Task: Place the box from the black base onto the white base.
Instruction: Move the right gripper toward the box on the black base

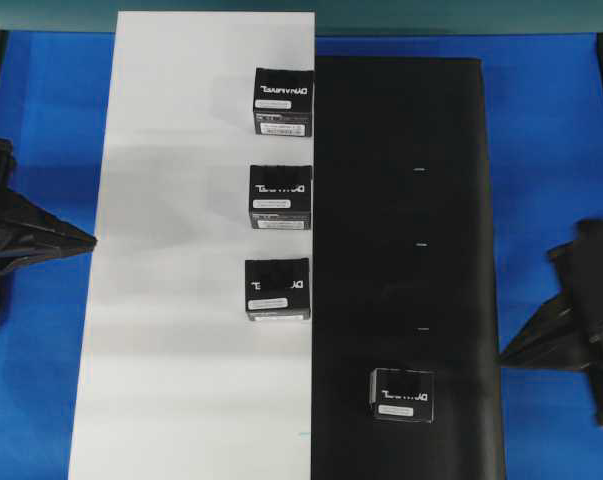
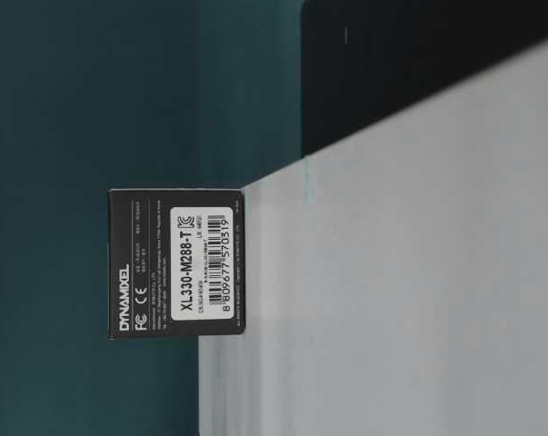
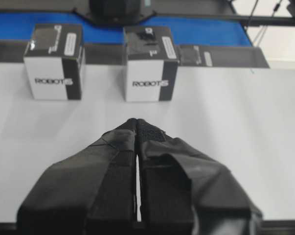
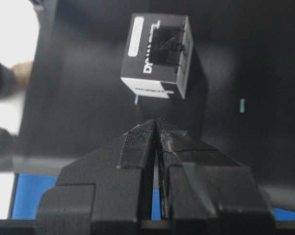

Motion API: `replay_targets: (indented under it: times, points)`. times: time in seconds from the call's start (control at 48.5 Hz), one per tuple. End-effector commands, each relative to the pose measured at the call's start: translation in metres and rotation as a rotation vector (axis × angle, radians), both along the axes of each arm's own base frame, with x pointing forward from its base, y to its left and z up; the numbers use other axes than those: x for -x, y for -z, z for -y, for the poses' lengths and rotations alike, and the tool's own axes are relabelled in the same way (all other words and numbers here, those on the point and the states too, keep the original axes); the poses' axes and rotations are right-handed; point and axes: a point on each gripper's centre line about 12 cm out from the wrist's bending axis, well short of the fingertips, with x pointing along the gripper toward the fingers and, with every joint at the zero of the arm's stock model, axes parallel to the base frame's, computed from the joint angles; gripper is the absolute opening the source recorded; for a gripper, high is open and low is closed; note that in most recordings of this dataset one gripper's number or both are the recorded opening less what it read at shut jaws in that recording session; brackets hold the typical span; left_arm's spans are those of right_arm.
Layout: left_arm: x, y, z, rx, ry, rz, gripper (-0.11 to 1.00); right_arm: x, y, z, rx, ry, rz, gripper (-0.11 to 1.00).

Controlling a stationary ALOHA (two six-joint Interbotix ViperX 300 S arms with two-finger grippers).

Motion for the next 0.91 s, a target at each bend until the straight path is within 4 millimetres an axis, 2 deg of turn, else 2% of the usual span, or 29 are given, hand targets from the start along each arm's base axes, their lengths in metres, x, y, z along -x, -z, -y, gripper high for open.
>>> replay_targets:
  times: [0.0,0.165,0.33,0.413,0.536,0.701,0.743,0.805,0.887]
  points:
    - [-0.001,-0.011,0.0,0.001,0.001,0.025,-0.02,-0.014,0.005,-0.009,0.012,-0.01,-0.033,0.05]
    - [-0.001,-0.011,0.0,0.001,0.001,0.025,-0.02,-0.028,0.017,-0.014,0.041,0.012,-0.152,0.06]
    - [-0.001,-0.011,0.0,0.001,0.001,0.025,-0.02,-0.03,0.027,-0.015,0.044,0.069,-0.283,0.09]
    - [-0.001,-0.011,0.0,0.001,0.001,0.023,-0.02,-0.032,0.028,-0.016,0.035,0.084,-0.3,0.15]
    - [-0.001,-0.01,0.0,0.001,0.0,0.02,-0.02,-0.033,0.03,-0.019,0.025,0.086,-0.296,0.35]
    - [-0.001,-0.011,-0.002,0.001,-0.013,0.025,-0.02,-0.035,0.041,-0.028,0.024,0.085,-0.343,0.83]
    - [-0.001,-0.011,-0.002,0.001,-0.013,0.025,-0.02,-0.035,0.046,-0.032,0.036,0.073,-0.357,0.91]
    - [-0.001,-0.01,-0.002,0.003,-0.01,0.023,-0.02,-0.036,0.053,-0.036,0.047,0.066,-0.378,0.99]
    - [-0.001,-0.01,0.0,0.003,-0.001,0.02,-0.02,-0.04,0.06,-0.04,0.049,0.065,-0.387,1.0]
